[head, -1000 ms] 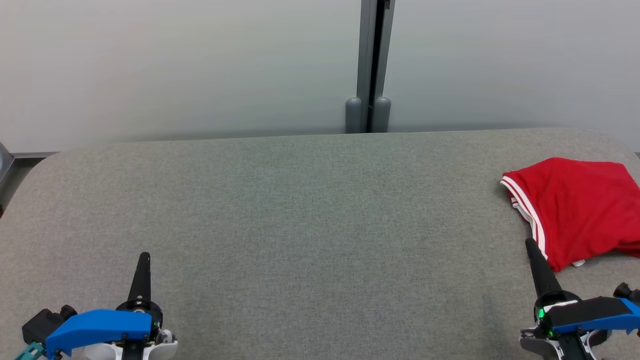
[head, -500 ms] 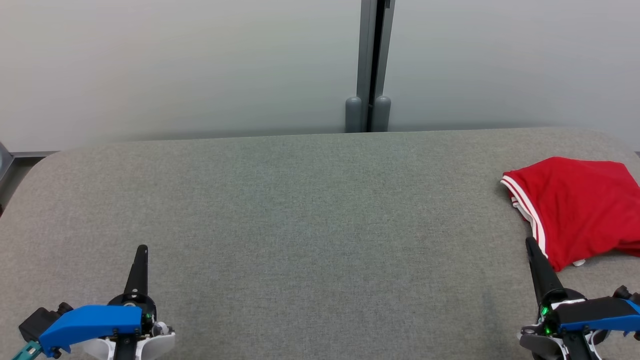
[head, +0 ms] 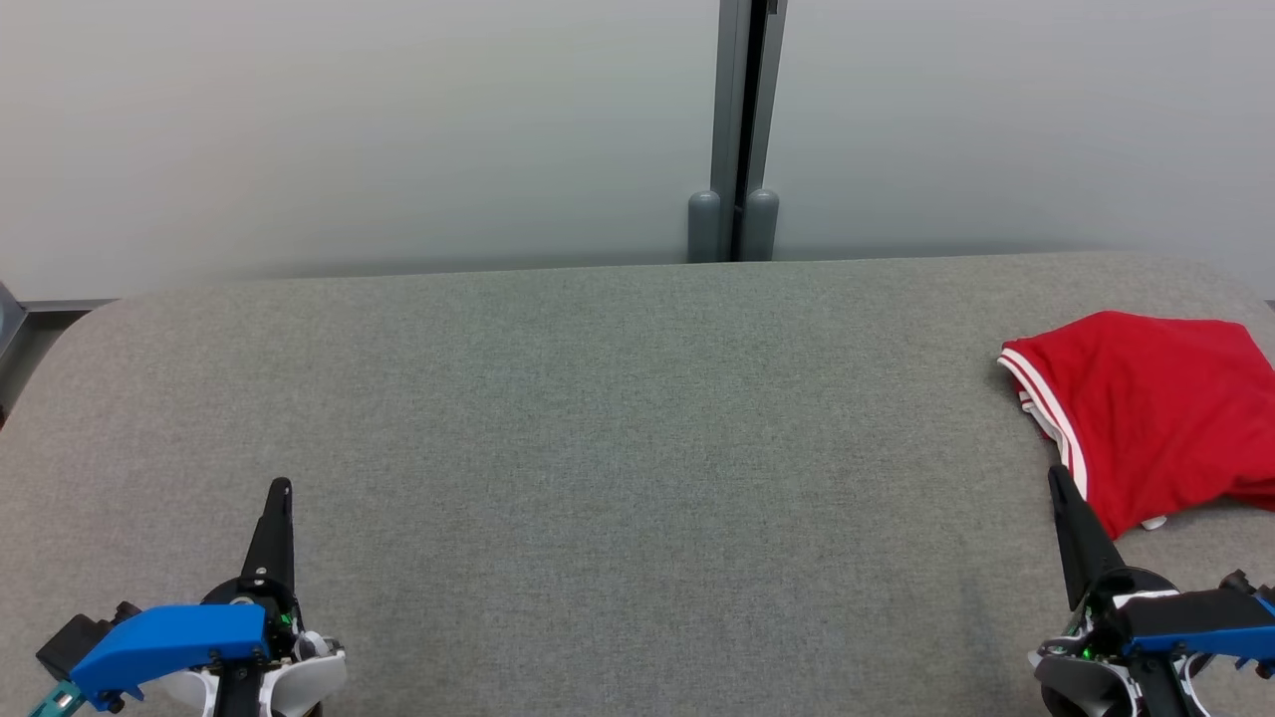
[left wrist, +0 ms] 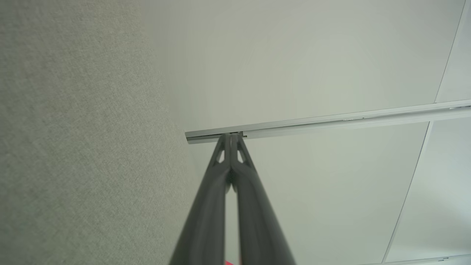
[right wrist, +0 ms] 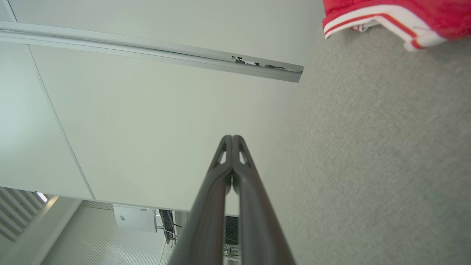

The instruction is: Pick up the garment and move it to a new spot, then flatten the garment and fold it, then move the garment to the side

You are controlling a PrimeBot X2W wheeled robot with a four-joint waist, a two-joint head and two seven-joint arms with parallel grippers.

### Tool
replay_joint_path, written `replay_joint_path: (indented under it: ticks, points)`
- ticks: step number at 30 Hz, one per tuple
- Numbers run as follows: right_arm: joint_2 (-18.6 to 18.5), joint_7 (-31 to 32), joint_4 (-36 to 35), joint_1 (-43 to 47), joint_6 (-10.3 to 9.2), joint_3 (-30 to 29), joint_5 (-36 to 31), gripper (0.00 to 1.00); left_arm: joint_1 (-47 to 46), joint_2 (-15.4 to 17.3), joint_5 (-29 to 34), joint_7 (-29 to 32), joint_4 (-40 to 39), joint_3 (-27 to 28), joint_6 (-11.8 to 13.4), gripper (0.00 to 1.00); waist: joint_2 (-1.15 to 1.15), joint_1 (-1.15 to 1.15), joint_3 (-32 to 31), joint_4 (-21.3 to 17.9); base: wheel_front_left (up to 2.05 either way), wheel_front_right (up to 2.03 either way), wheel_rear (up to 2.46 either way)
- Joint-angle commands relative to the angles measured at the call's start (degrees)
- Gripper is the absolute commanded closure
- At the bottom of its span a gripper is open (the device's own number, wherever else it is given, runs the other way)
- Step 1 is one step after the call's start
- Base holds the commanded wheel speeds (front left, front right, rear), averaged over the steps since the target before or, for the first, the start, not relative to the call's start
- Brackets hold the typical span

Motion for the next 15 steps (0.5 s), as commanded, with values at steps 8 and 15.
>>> replay_joint_path:
  ticks: [8,15]
  points:
    - [-0.28,0.57,0.09,-1.09,0.06,0.05,4.23,1.0,-1.23,-0.42,-3.07,1.07,-0.8,1.11,-0.44,1.0,0.0,-0.01,0.08,0.0,0.0,0.0,0.0]
    - [-0.28,0.89,0.26,-1.3,0.06,0.05,7.16,1.0,-1.31,-0.89,-5.15,1.76,-1.14,1.6,-0.6,1.0,0.0,-0.01,0.15,0.0,0.0,0.0,0.0]
